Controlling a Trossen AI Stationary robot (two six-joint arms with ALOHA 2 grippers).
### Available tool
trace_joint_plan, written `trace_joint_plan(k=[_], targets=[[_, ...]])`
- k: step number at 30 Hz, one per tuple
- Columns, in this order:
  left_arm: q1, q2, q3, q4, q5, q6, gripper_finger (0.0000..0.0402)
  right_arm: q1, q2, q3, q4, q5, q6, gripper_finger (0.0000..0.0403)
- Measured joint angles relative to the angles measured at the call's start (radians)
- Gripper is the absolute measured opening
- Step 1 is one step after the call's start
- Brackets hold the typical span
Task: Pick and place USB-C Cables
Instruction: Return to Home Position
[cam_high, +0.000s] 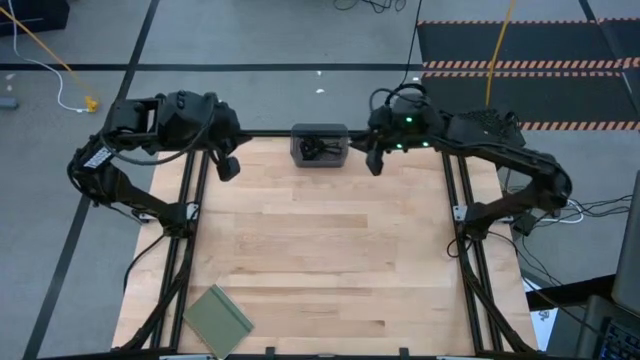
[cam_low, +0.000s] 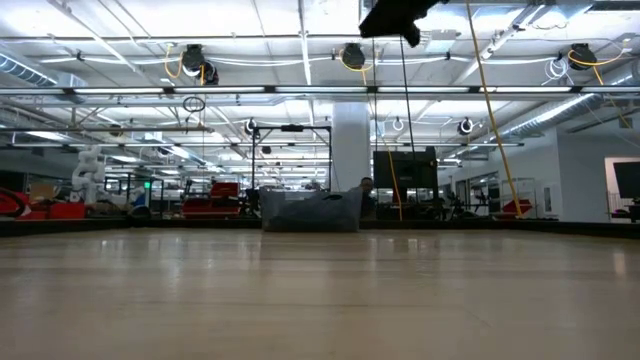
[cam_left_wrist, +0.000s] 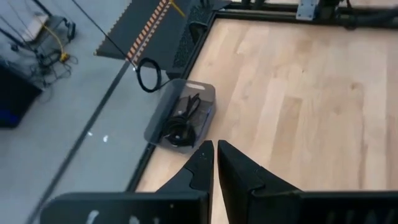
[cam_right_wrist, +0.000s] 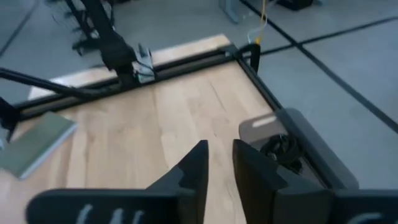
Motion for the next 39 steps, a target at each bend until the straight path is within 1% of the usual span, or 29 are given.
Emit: trace_joint_plan(k=[3,8,10,13,15,17,21,24,28,31,34,36,39], targets=[[0.002,0.0,0.0,0.003,0.0,0.068,0.0026,0.022,-0.046,0.0,-0.007,0.0,0.008,0.0046],[0.001,0.007,0.0,0.051,0.003,0.061,0.0026,0.058,-0.109,-0.01,-0.028,0.003,0.001,0.0009],[-0.001,0.01,0.0,0.058,0.048,0.044,0.0026,0.074,-0.138,-0.036,-0.01,0.003,-0.005,0.0003],[-0.014,0.009,0.0,0.065,0.158,0.0,0.0025,0.097,-0.186,-0.093,0.027,0.003,-0.008,0.0005],[-0.042,0.008,0.0,0.065,0.195,-0.036,0.0017,0.115,-0.219,-0.144,0.067,0.001,-0.001,0.0004],[-0.087,0.009,0.0,0.065,0.2,-0.069,0.0006,0.135,-0.254,-0.2,0.115,-0.002,0.002,0.0001],[-0.172,0.009,0.0,0.065,0.202,-0.092,0.0004,0.18,-0.335,-0.316,0.246,-0.003,0.001,0.0001],[-0.221,0.009,0.0,0.065,0.172,-0.095,0.0004,0.22,-0.397,-0.399,0.333,-0.004,0.001,0.0001],[-0.256,0.008,-0.009,0.068,0.115,-0.103,0.0003,0.274,-0.478,-0.49,0.429,-0.002,-0.001,0.0],[-0.271,-0.011,-0.06,0.068,0.104,-0.125,0.0003,0.298,-0.528,-0.552,0.459,-0.001,-0.036,0.0],[-0.287,-0.043,-0.146,0.099,0.104,-0.165,0.0004,0.313,-0.569,-0.602,0.46,0.0,-0.048,0.0],[-0.302,-0.068,-0.221,0.158,0.103,-0.174,0.0004,0.315,-0.593,-0.635,0.463,0.0,-0.024,0.0],[-0.314,-0.111,-0.348,0.304,0.105,-0.152,0.0003,0.315,-0.621,-0.677,0.46,0.002,-0.002,0.0]])
